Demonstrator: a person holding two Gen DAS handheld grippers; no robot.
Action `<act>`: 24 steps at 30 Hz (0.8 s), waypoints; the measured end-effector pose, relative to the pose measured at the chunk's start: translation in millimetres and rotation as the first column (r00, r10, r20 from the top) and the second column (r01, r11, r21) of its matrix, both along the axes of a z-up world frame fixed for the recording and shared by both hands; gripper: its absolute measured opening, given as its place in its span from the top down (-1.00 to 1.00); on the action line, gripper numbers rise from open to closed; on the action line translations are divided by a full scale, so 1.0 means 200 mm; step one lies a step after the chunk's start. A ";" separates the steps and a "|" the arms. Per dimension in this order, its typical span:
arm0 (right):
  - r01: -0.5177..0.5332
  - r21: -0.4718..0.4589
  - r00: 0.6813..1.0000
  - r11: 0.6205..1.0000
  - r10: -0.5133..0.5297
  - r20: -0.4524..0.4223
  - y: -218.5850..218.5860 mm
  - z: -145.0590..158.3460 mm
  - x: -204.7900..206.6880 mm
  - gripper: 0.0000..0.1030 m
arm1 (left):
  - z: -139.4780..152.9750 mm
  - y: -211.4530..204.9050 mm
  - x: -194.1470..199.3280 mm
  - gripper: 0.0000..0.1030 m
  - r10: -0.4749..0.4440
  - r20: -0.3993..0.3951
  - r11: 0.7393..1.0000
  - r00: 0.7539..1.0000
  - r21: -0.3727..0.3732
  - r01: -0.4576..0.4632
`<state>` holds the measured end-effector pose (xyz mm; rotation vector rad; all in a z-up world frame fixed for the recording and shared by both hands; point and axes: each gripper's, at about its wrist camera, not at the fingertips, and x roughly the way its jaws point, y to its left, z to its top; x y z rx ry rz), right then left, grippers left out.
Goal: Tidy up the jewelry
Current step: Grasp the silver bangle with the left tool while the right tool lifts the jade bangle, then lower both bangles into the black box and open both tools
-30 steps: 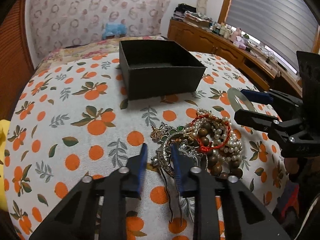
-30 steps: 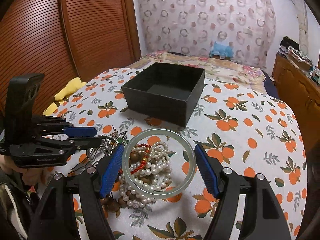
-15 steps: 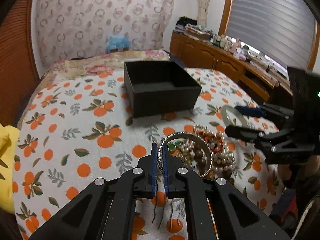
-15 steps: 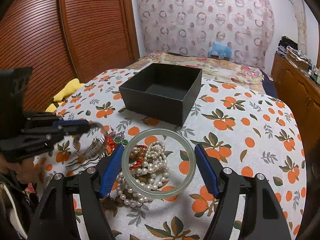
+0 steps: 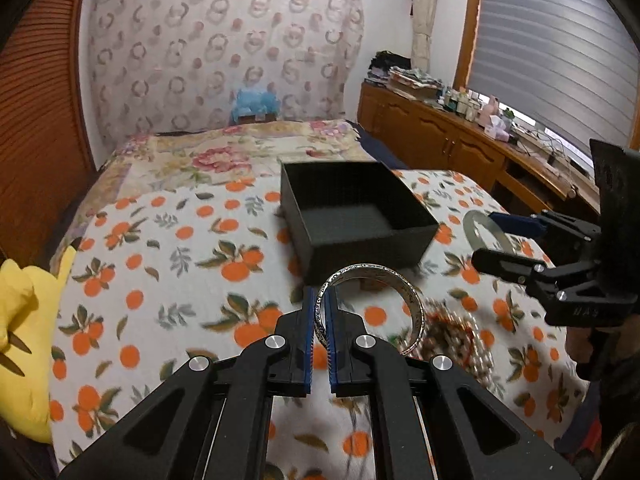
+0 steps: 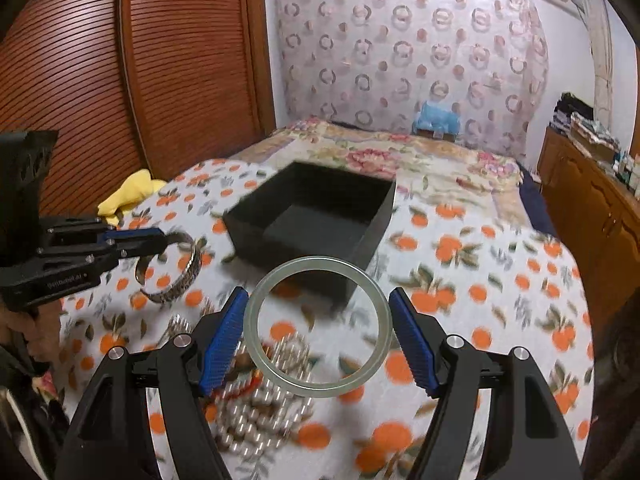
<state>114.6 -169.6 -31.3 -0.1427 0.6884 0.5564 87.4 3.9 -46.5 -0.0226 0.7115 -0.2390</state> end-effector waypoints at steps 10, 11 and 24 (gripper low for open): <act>0.028 0.011 0.998 1.000 -0.028 0.054 0.01 0.12 0.23 -0.44 | 0.08 -0.06 0.29 0.91 -0.007 0.018 1.000 1.000 0.016 0.007; 0.028 0.009 0.998 1.000 -0.029 0.057 0.02 0.13 0.24 -0.44 | 0.08 -0.08 0.33 0.91 -0.011 0.012 1.000 1.000 0.017 0.011; 0.015 0.017 0.999 1.000 -0.016 0.049 0.02 0.11 0.39 -0.44 | 0.04 -0.18 0.55 0.84 -0.043 -0.026 0.999 0.999 0.021 0.044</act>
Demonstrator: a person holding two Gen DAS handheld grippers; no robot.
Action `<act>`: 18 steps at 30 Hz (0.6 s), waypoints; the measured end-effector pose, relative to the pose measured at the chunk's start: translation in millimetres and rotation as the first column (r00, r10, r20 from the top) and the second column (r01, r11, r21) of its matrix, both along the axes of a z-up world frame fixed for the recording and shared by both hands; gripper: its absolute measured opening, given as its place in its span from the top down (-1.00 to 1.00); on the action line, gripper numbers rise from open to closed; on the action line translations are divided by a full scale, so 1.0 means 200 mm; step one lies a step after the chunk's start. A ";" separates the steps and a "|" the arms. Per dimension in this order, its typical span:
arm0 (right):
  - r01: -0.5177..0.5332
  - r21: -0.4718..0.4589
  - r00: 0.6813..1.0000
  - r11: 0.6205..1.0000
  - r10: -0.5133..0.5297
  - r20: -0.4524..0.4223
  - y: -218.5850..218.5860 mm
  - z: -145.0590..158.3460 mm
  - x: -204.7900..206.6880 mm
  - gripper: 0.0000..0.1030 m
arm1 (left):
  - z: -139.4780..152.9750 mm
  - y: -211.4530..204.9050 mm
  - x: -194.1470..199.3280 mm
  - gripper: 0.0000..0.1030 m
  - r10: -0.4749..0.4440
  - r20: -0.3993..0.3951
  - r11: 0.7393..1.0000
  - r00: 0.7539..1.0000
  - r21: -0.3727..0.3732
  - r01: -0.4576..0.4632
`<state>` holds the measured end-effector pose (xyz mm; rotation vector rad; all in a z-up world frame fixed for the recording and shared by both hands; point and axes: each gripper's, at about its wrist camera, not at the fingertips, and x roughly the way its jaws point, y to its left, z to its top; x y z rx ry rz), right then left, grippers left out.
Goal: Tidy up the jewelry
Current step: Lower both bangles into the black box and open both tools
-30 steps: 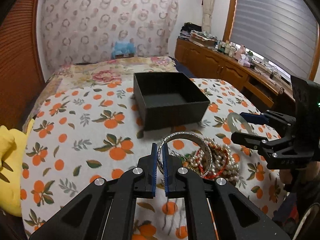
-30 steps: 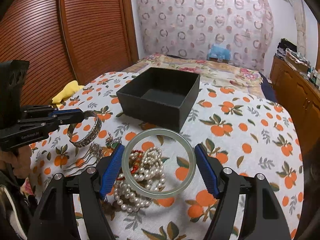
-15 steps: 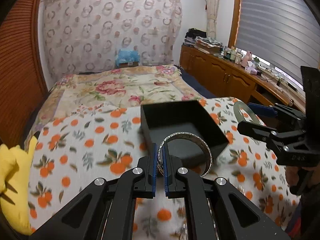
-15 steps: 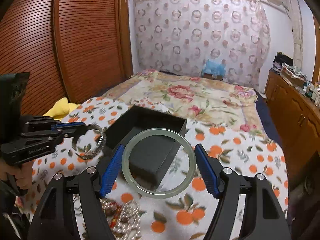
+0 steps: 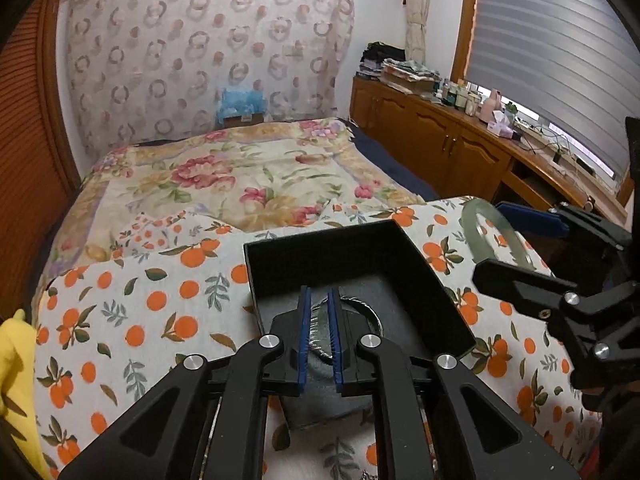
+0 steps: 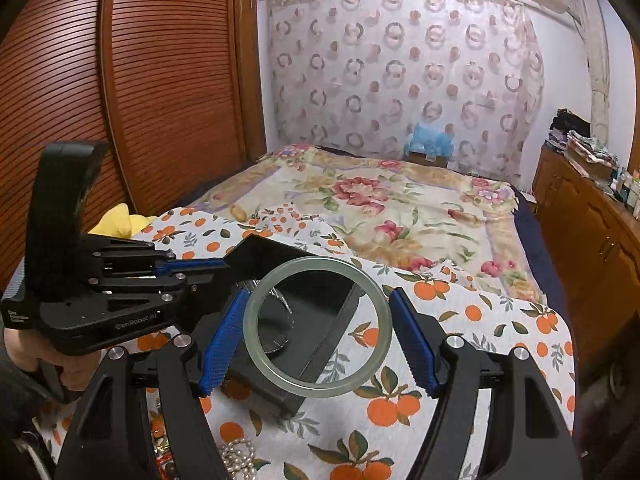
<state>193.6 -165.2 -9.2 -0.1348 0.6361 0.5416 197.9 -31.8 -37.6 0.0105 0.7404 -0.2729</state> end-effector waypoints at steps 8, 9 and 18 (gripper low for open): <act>-0.055 -0.025 0.998 0.998 0.055 -0.003 0.14 -0.03 0.03 -0.44 | 0.07 0.15 -0.10 0.84 0.046 0.025 0.999 0.999 0.004 -0.046; -0.068 -0.031 0.998 0.997 0.068 -0.004 0.17 -0.04 0.03 -0.44 | 0.07 0.17 -0.12 0.83 0.054 0.030 0.999 0.998 0.006 -0.054; -0.141 -0.116 0.990 0.983 0.137 -0.041 0.40 -0.17 0.05 -0.44 | 0.04 0.33 -0.28 0.76 0.112 0.040 0.994 0.993 0.009 -0.112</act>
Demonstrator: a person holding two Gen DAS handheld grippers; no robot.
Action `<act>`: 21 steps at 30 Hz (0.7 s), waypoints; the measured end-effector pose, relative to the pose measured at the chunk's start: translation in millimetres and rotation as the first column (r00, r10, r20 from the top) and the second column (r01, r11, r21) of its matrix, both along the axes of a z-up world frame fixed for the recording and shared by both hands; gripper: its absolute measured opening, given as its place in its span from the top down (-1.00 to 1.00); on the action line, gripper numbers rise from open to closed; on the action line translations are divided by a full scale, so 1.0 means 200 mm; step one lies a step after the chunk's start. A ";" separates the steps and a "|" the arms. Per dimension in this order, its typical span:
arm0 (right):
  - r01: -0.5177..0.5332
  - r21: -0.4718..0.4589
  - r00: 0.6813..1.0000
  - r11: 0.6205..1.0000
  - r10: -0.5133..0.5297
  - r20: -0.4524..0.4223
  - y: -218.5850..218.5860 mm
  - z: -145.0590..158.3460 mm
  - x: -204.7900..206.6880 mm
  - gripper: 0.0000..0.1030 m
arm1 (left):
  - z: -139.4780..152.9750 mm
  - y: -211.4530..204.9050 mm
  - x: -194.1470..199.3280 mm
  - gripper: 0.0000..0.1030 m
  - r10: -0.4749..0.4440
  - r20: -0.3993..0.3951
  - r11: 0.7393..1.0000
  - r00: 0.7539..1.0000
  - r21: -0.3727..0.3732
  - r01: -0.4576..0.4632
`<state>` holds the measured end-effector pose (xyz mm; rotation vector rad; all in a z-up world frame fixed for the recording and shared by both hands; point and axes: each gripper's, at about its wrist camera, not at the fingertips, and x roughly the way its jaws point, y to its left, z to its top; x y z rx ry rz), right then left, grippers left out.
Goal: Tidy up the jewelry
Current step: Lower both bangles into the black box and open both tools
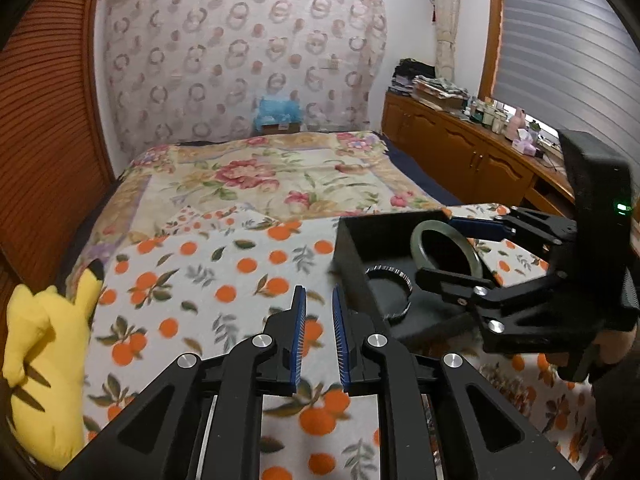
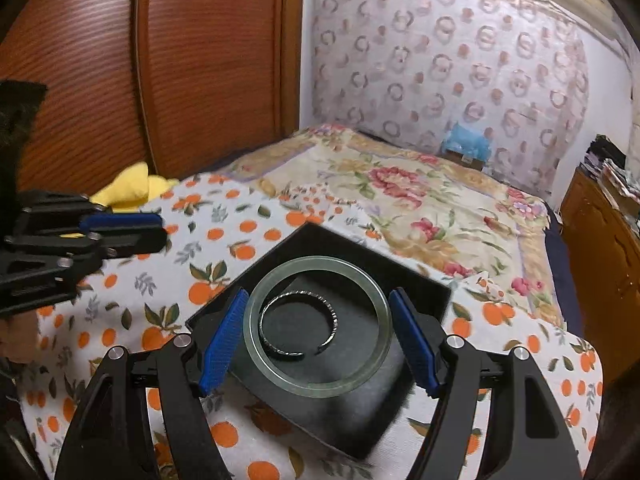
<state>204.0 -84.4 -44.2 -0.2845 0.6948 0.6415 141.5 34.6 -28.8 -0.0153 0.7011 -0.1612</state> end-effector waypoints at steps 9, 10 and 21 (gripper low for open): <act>0.030 -0.030 0.999 0.999 -0.031 -0.033 0.03 -0.07 0.03 -0.45 | -0.06 0.04 -0.13 0.73 -0.008 -0.014 1.000 1.000 -0.013 0.008; 0.029 -0.032 0.999 0.999 -0.030 -0.032 0.03 -0.07 0.03 -0.45 | -0.06 0.04 -0.14 0.69 -0.010 -0.015 1.000 1.000 -0.015 0.009; 0.044 -0.003 0.999 0.999 -0.044 0.008 -0.06 0.03 -0.12 -0.45 | -0.10 0.00 -0.30 0.61 -0.029 -0.012 0.999 1.000 -0.017 0.029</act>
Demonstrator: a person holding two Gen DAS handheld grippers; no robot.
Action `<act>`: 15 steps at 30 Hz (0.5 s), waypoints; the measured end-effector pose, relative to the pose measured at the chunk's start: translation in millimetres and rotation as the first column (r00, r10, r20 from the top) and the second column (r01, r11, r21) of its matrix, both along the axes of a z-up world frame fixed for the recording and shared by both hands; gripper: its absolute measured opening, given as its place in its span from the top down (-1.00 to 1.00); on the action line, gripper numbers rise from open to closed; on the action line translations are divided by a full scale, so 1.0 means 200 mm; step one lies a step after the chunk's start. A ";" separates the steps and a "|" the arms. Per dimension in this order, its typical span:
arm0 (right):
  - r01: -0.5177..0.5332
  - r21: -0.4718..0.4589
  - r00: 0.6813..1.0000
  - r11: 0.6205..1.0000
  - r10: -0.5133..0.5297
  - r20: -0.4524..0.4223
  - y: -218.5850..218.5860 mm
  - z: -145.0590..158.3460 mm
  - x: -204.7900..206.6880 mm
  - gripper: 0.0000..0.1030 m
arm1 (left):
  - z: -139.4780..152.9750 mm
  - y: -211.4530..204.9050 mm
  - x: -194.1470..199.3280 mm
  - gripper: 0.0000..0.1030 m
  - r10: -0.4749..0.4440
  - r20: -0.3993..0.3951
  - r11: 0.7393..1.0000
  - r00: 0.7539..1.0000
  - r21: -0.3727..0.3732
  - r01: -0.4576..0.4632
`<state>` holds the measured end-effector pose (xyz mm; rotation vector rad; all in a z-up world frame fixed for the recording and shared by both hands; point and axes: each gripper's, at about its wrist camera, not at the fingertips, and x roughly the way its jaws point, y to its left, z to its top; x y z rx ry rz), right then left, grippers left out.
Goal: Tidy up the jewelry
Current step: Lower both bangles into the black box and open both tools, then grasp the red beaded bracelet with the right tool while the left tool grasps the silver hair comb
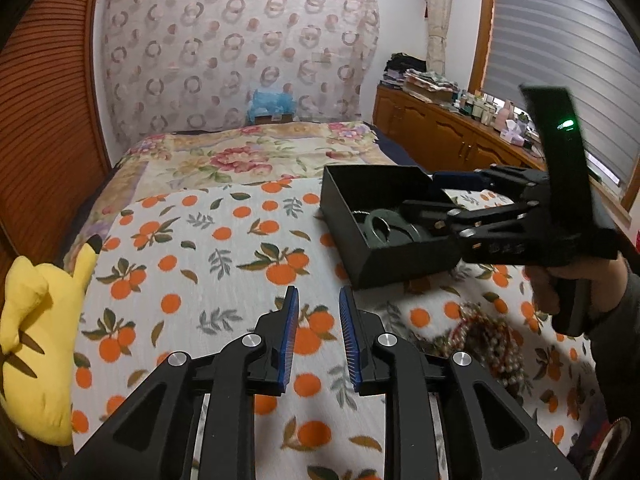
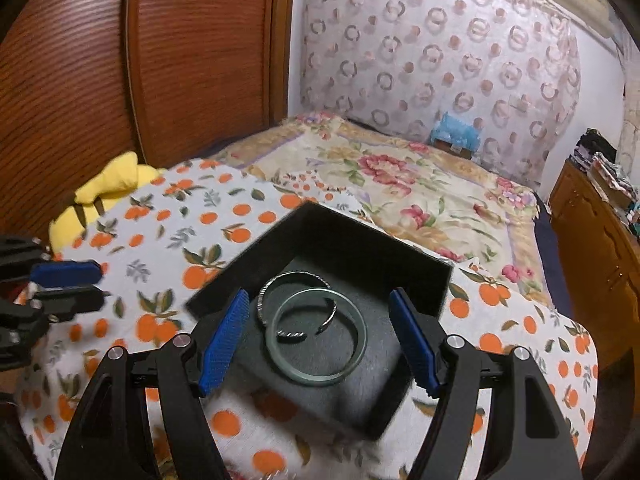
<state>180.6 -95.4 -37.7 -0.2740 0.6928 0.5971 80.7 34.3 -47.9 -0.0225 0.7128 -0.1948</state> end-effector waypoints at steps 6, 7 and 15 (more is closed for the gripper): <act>-0.015 0.018 1.000 1.000 0.014 0.001 -0.12 0.04 -0.25 -0.28 | 0.00 -0.03 -0.12 0.52 -0.010 0.012 1.000 1.000 0.001 0.010; -0.017 0.019 1.000 1.000 0.017 -0.009 -0.14 0.04 -0.30 -0.21 | 0.00 -0.04 -0.14 0.48 -0.013 0.015 1.000 1.000 0.003 0.013; -0.036 0.000 0.996 0.999 0.036 -0.083 -0.21 -0.06 -0.50 0.24 | -0.04 -0.11 -0.24 0.43 -0.049 0.010 0.998 0.999 0.029 0.048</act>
